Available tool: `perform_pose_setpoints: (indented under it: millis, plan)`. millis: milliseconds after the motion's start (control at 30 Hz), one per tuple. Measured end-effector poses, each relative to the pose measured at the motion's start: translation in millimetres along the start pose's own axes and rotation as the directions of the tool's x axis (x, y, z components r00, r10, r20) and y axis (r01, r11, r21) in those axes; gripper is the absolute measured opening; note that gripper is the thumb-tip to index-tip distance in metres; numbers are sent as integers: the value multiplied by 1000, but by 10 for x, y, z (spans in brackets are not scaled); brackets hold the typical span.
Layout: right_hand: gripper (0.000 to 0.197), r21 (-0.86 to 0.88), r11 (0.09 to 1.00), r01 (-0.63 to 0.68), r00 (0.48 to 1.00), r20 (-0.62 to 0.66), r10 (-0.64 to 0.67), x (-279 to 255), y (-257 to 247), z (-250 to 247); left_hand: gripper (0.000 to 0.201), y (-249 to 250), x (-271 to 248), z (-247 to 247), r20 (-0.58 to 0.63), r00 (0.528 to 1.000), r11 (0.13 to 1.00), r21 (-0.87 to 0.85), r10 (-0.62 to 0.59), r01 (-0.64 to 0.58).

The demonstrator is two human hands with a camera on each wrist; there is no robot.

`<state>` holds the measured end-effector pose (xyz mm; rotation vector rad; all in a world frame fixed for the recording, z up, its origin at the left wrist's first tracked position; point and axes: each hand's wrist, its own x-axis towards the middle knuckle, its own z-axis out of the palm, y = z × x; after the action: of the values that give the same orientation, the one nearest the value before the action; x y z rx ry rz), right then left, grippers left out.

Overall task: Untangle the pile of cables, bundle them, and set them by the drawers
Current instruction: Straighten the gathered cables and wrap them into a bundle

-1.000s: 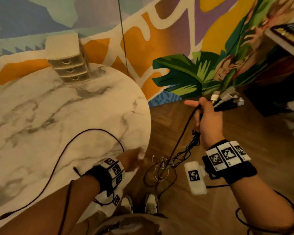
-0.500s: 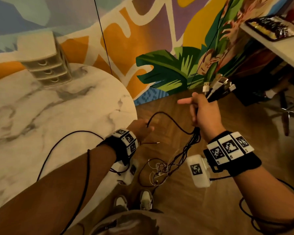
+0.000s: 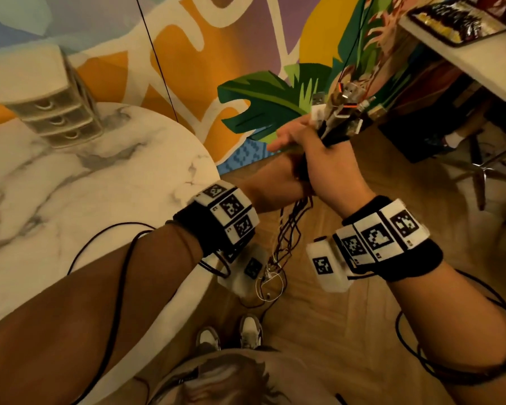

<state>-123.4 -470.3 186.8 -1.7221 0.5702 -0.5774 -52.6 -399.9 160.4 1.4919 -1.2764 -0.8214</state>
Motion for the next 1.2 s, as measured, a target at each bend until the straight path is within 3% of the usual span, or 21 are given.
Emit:
perform_pose_setpoints:
  millis: [100,200,267,333,367,400,467,533,567,667,733,833,933,967,1067,1133,1200]
  plan:
    - [31,-65,998,-4,1000,27,5,2,-94,-73,26,113,46,76,-52,993,980,-174,-103,93]
    - [37,74,995,-72,993,95,65,15,3,-233,15,167,73,88,-48,975,907,-378,-218,184]
    - [40,157,982,-102,966,250,60,-25,177,-289,21,164,74,22,-62,973,894,-412,-221,177]
    - [23,50,991,-122,900,426,89,-133,432,-200,39,210,71,-69,-71,975,875,-458,-210,155]
    - [10,-26,992,-122,869,480,120,-190,562,-98,47,235,81,-106,-54,974,857,-488,-220,167]
    - [10,-69,989,-128,858,492,145,-236,674,17,52,259,101,-125,-36,973,854,-488,-228,182]
    - [30,-95,986,-138,910,381,164,-247,863,228,53,268,134,-127,-78,972,925,-332,-222,185]
    - [38,-88,981,-172,951,245,189,-175,976,340,45,246,132,-152,-162,974,985,41,-158,167]
    - [43,-115,973,-201,951,216,222,-141,1056,355,41,240,130,-189,-167,978,957,241,-121,159]
    - [46,-241,898,-368,896,168,412,-229,1465,274,41,344,129,-473,-124,991,728,674,-57,127]
    - [45,-345,795,-498,826,89,556,-349,1879,148,36,493,130,-739,-97,994,546,836,50,54]
    - [35,-497,636,-590,741,-21,671,-420,2311,-10,36,619,140,-983,-53,990,363,932,127,3]
    - [27,-453,623,-638,716,-50,697,-295,2384,-45,50,491,136,-858,8,992,177,984,123,-29]
    - [24,-409,638,-652,717,-62,694,-241,2348,-39,56,430,116,-817,7,986,156,987,165,-33]
    - [24,-161,739,-654,754,-62,654,-135,2208,-34,50,194,79,-709,-19,968,272,961,251,-52]
    - [22,20,834,-552,834,0,552,-105,2000,-37,42,67,68,-553,-28,997,351,936,70,1]
    - [18,165,876,-453,891,61,449,-61,1700,-30,31,-121,84,-382,-72,993,440,891,-95,107]
